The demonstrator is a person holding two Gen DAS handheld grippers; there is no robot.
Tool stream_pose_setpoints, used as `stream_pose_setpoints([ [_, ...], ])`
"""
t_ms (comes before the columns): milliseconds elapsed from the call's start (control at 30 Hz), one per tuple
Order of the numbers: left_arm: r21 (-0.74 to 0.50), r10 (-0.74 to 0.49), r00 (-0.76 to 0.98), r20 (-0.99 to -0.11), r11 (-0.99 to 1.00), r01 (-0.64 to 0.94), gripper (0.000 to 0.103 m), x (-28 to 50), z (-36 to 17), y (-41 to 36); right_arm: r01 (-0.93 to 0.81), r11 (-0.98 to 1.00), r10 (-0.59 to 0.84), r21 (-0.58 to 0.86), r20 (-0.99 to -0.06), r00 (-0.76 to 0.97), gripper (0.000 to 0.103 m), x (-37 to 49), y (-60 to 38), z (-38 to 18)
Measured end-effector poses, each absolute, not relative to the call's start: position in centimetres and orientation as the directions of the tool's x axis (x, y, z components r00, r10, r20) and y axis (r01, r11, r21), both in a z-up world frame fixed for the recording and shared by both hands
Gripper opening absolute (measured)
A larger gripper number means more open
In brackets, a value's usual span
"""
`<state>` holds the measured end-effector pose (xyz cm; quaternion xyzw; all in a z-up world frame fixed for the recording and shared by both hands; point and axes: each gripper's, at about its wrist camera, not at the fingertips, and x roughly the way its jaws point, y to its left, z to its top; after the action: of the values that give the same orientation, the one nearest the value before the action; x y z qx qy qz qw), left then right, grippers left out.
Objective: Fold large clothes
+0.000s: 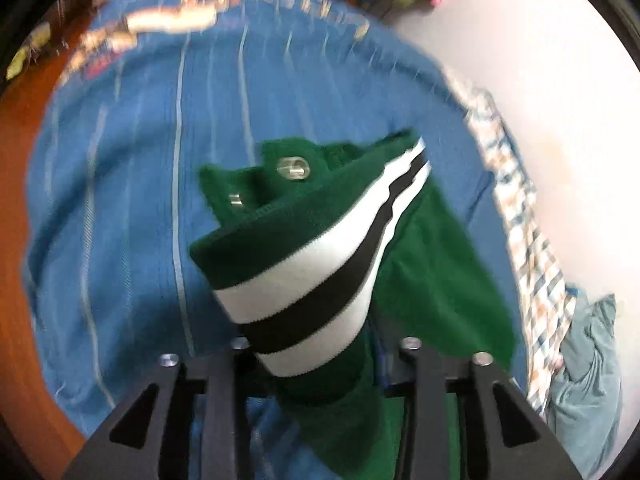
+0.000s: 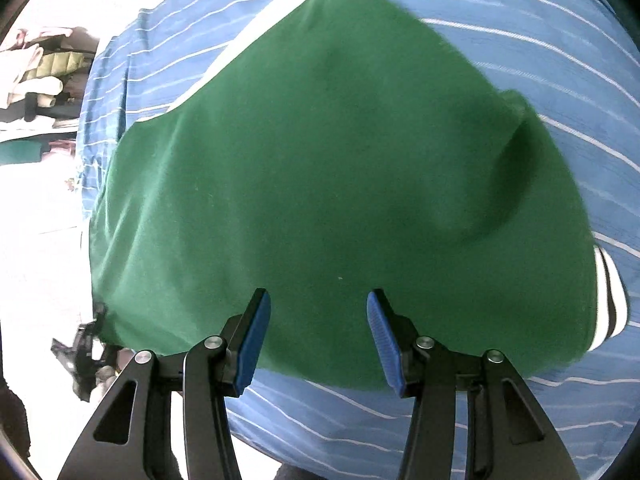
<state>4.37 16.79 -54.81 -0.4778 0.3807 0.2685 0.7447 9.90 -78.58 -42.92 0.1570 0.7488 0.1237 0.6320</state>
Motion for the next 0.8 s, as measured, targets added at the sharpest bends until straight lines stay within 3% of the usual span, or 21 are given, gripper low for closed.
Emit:
stream_pose_setpoints([
  [100, -0.556, -0.028, 0.580, -0.814, 0.321, -0.766, 0.052, 4.5, -58.5, 17.5, 0.094, 0.925, 0.380, 0.369, -0.911, -0.161, 0.053, 10.1, -77.8, -44.1],
  [200, -0.615, 0.009, 0.636, -0.771, 0.247, -0.749, 0.059, 4.5, -59.7, 17.7, 0.086, 0.931, 0.365, 0.356, -0.916, -0.168, 0.053, 10.1, -77.5, -45.3],
  [267, -0.573, 0.068, 0.609, -0.790, 0.270, -0.773, 0.052, 5.9, -58.9, 17.2, 0.089, 0.932, 0.362, 0.351, -0.915, -0.178, 0.053, 10.1, -77.4, -46.2],
  [300, -0.551, 0.087, 0.596, -0.798, 0.297, -0.780, 0.034, 6.2, -58.4, 16.9, 0.094, 0.932, 0.362, 0.350, -0.914, -0.183, 0.053, 10.2, -77.4, -46.5],
  [367, -0.481, 0.126, 0.560, -0.819, 0.384, -0.789, 0.029, 8.2, -56.1, 16.6, 0.103, 0.932, 0.360, 0.347, -0.914, -0.188, 0.054, 9.9, -78.0, -46.5],
  [600, -0.392, 0.274, 0.592, -0.758, 0.533, -0.750, 0.025, 9.4, -45.5, 19.4, 0.035, 0.919, 0.392, 0.392, -0.903, -0.174, 0.054, 9.8, -76.5, -43.2],
  [800, -0.196, 0.438, 0.585, -0.682, 0.661, -0.724, 0.025, 10.0, -37.4, 20.1, 0.055, 0.882, 0.470, 0.467, -0.874, -0.122, 0.062, 8.1, -76.8, -40.8],
])
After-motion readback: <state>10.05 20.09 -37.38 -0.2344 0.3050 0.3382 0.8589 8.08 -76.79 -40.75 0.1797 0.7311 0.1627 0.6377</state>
